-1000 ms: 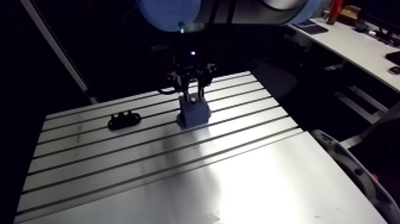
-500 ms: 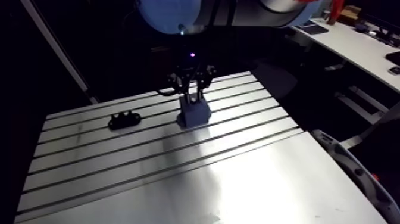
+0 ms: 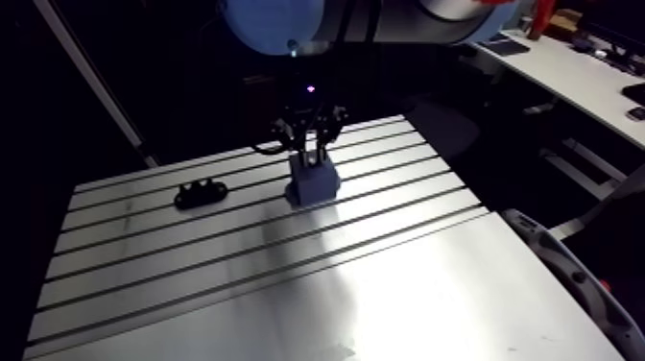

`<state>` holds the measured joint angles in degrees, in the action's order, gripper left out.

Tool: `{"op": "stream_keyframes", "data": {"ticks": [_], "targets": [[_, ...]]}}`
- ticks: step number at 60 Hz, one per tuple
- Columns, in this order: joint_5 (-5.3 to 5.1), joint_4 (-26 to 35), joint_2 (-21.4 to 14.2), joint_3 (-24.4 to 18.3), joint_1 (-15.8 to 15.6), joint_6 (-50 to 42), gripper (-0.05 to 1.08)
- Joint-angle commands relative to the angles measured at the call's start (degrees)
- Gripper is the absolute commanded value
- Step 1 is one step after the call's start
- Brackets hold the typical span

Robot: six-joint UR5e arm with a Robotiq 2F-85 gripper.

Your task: Pick up the M10 bolt and insert it into the hex recess until seated.

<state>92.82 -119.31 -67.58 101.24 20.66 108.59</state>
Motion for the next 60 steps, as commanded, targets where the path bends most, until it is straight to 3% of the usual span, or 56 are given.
{"op": "stream_keyframes", "data": {"ticks": [1, 60], "targets": [[-0.05, 0.0, 0.1, -0.1, 0.0, 0.0, 0.67], [-0.14, 0.2, 0.7, -0.7, 0.0, 0.9, 0.74]]}}
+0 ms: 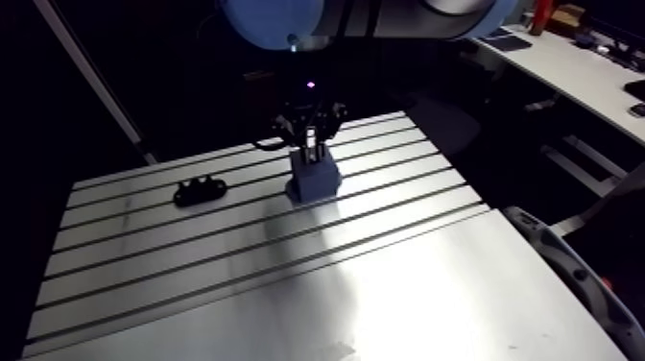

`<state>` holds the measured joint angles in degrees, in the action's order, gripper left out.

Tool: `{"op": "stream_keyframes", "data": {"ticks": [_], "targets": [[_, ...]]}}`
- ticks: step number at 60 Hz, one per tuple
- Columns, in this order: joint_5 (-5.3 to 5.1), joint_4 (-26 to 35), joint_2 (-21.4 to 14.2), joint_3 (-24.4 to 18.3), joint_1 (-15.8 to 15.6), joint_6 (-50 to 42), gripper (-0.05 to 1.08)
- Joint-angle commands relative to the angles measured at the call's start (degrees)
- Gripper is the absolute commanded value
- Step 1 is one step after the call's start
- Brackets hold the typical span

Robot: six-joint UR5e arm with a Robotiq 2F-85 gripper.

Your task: Pick up the M10 bolt and insert it into the hex recess until seated.

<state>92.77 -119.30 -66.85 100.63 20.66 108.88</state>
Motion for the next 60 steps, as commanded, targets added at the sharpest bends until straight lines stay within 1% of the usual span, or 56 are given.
{"op": "stream_keyframes", "data": {"ticks": [1, 10, 23, 24, 33, 52, 60], "targets": [[-0.09, 0.2, -0.1, -0.1, 0.0, 0.7, 0.74], [-0.09, 0.3, -0.1, 0.0, -0.1, 1.5, 0.74], [-0.09, 0.4, -0.2, 0.1, -0.4, 5.3, 0.73], [-0.17, 0.3, -0.2, 0.0, -0.4, 6.7, 0.73], [-0.26, 0.3, -0.2, 0.0, -0.4, 9.1, 0.73], [-0.78, 0.4, -0.2, 0.1, -0.5, 14.7, 0.73], [-0.79, 0.4, -0.2, 0.1, -0.5, 17.3, 0.73]]}}
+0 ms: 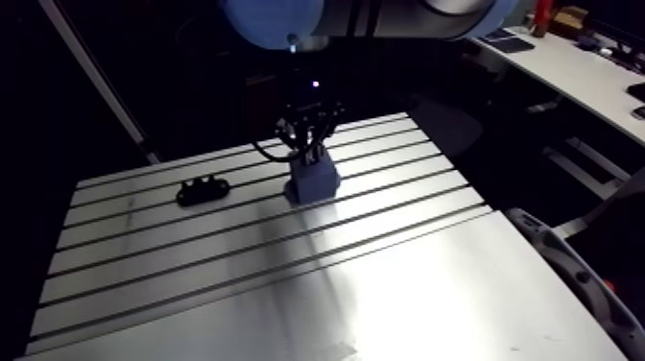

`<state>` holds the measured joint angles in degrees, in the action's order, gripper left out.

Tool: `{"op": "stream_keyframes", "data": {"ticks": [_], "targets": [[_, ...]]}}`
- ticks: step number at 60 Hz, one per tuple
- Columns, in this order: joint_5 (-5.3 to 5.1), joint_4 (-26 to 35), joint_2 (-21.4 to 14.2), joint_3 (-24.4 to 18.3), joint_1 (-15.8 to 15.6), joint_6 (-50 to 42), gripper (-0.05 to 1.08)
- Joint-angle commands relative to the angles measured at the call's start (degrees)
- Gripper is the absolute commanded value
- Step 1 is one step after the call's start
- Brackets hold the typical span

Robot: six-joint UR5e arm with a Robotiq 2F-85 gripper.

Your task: Pick up the M10 bolt and insert it into the hex recess until seated.

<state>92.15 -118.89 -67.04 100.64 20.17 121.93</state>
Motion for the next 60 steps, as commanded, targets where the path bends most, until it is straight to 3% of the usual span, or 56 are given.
{"op": "stream_keyframes", "data": {"ticks": [1, 39, 49, 60], "targets": [[-0.17, 0.0, 0.1, 0.2, 0.0, 4.8, 0.73], [-0.17, 0.0, -0.1, 0.1, 0.0, 11.4, 0.73], [-1.19, 0.1, -0.2, 0.0, 0.1, 14.4, 0.73], [-1.23, 1.1, -0.3, 0.0, 0.1, 14.8, 0.73]]}}
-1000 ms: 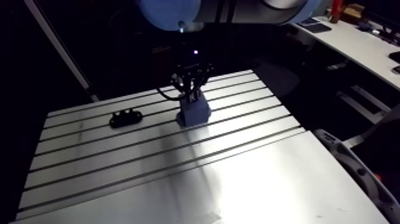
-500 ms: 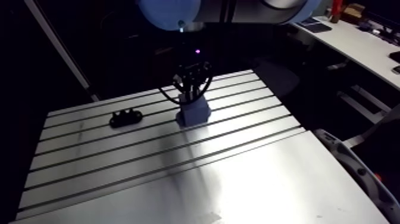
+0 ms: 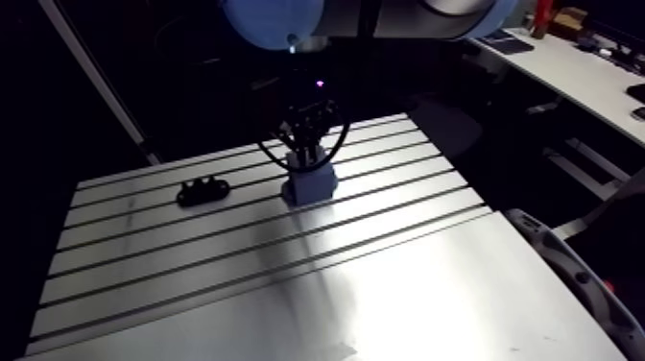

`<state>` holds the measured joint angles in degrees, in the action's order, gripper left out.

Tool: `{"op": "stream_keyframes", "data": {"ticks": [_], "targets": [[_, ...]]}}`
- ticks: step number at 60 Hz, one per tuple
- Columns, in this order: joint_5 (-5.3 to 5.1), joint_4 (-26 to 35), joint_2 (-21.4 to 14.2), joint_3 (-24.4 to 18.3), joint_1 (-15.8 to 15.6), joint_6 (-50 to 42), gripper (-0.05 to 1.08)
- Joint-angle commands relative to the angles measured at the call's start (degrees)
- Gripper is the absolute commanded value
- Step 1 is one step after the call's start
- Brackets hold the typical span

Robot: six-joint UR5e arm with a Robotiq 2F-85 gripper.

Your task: Pick up the M10 bolt and insert it into the hex recess until seated.

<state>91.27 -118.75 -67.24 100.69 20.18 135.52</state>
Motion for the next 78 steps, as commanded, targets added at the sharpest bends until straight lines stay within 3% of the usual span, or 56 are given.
{"op": "stream_keyframes", "data": {"ticks": [1, 45, 54, 56, 61, 63, 74, 78], "targets": [[-0.35, 1.0, -0.1, 0.0, 0.0, 1.2, 0.73], [-0.18, 1.1, -0.1, -0.4, 0.0, 6.2, 0.72], [-0.09, 1.1, -0.1, -0.1, 0.0, 6.5, 0.56], [0.00, 1.0, -0.2, 0.1, -0.3, 6.9, 0.37], [0.16, 0.7, -0.3, 0.3, -0.6, 7.2, 0.24], [0.32, 0.7, -0.5, 0.3, -0.8, 7.0, 0.02], [0.44, 0.5, -0.7, -0.3, -0.8, 6.6, 0.01], [0.05, 0.6, -0.8, -0.8, -0.8, 6.1, 0.01]]}}
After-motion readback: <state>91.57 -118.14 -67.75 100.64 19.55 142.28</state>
